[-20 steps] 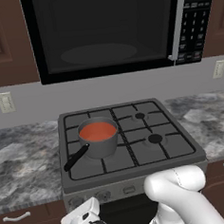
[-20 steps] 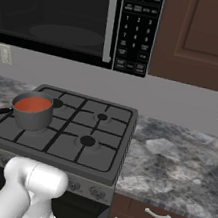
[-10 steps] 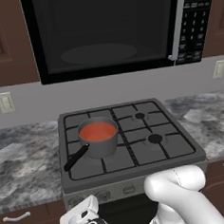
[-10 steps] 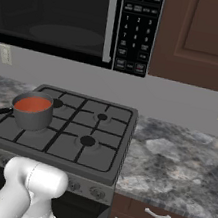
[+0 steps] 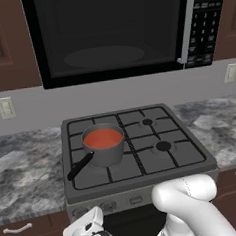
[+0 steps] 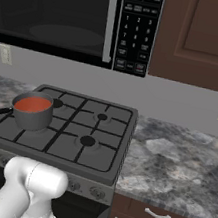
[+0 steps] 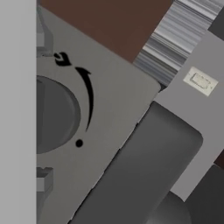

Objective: Wait until the marinara sauce is simmered to a deep red color and then turn off the stove.

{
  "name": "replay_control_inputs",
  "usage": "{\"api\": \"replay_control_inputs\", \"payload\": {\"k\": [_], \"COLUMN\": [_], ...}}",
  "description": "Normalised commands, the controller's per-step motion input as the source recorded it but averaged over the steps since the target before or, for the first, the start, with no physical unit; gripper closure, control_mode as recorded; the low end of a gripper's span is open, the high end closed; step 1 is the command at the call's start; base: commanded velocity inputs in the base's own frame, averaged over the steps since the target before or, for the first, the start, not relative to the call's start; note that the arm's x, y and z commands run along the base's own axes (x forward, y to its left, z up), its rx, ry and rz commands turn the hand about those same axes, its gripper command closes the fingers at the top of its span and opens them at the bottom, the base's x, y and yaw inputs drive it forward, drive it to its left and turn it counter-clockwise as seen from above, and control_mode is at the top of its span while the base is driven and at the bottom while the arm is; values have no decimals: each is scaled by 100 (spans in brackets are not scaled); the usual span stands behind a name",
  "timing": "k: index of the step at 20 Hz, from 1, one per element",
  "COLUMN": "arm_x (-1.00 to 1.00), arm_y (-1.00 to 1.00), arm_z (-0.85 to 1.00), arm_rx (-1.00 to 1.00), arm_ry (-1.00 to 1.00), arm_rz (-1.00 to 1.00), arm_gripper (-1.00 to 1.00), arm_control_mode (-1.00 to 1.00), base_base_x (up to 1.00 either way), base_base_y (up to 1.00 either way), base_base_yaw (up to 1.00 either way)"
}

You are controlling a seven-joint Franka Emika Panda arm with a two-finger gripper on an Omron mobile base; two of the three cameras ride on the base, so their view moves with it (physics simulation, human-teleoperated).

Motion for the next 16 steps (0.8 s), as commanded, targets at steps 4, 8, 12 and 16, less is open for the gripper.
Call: {"api": "replay_control_inputs", "payload": {"k": [4,8,12,16], "arm_x": [0,3,7,11], "arm_y": [0,0,0,0], "arm_z": [-10,-9,-3,0], "arm_rx": [0,0,0,0], "arm_ry": [0,0,0,0], "arm_rz": [0,0,0,0], "arm_gripper": [-100,-100,-100,-100], "arm_control_mode": [-100,-100,-100,-100], "base_base_x": [0,0,0,0], "base_base_y": [0,0,0,0], "base_base_yaw": [0,0,0,0]}}
